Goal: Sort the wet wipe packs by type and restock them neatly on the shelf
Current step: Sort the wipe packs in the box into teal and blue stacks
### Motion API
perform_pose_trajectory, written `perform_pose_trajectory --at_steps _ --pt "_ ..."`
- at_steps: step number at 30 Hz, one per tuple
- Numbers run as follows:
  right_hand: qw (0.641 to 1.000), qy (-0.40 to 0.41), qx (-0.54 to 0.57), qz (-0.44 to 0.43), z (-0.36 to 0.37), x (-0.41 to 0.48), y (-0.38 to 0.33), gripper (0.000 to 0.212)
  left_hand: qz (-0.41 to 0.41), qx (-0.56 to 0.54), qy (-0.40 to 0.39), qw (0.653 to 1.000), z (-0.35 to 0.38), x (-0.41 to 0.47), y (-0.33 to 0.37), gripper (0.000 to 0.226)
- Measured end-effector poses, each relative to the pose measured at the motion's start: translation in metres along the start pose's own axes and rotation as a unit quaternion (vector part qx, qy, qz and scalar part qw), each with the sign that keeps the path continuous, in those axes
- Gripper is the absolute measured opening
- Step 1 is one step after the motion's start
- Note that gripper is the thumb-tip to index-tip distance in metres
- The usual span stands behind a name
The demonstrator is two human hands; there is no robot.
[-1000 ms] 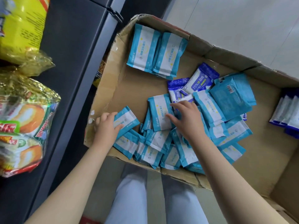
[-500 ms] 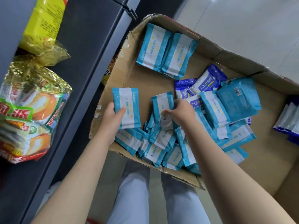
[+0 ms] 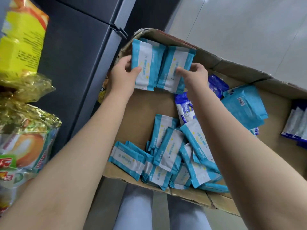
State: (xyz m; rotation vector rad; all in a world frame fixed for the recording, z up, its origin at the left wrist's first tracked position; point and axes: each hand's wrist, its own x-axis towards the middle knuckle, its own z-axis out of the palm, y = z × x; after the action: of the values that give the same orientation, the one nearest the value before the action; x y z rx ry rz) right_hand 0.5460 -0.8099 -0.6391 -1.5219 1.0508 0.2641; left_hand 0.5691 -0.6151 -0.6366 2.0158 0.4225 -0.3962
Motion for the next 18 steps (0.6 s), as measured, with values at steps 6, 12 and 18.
perform_pose_trajectory --at_steps 6,12,18 --pt "0.978 0.088 -0.172 -0.084 0.011 0.011 0.006 0.041 0.082 0.140 0.081 0.983 0.021 0.011 0.006 0.031" --pt "0.974 0.061 -0.172 -0.138 -0.013 -0.004 0.012 0.043 0.083 0.127 0.074 0.986 0.014 -0.019 0.000 0.048" --pt "0.941 -0.032 -0.292 -0.168 -0.098 -0.054 0.067 0.022 -0.121 0.204 0.058 0.970 -0.018 -0.124 -0.058 0.048"
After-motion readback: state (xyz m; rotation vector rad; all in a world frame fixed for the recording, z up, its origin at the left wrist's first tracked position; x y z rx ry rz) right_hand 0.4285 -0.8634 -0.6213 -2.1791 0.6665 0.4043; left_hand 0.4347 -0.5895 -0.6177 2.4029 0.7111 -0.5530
